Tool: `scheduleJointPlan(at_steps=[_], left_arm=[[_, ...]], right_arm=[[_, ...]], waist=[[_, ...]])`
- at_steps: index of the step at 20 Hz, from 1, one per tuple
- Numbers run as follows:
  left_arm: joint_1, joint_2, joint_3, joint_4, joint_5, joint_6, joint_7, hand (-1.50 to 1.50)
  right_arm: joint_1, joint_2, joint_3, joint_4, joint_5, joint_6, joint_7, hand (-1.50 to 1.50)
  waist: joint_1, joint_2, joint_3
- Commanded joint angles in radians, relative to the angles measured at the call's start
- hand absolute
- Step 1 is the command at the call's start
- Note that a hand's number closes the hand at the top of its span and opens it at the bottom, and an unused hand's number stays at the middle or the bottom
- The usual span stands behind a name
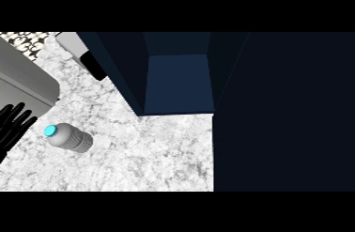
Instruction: Pick up the bottled water, place it into the cabinet and close the cabinet
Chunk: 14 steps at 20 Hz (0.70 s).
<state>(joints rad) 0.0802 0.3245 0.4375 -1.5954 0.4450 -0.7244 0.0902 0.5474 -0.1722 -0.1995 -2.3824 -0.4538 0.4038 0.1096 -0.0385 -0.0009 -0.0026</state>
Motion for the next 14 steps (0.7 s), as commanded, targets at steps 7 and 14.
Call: scheduleJointPlan(at_steps=[7, 14], left_arm=[[-0.163, 0.014, -0.004, 0.33, -0.281, 0.052, -0.218, -1.5], [-0.264, -0.002, -0.055, 0.576, -0.413, 0.096, -0.366, -1.5]], right_arm=[[0.109, -0.015, -0.05, -0.17, -0.223, 0.029, 0.016, -1.5], [0.122, -0.002, -0.009, -0.195, -0.184, 0.011, 0.009, -1.5]], waist=[[-0.01, 0.002, -0.001], [-0.009, 0.006, -0.002]])
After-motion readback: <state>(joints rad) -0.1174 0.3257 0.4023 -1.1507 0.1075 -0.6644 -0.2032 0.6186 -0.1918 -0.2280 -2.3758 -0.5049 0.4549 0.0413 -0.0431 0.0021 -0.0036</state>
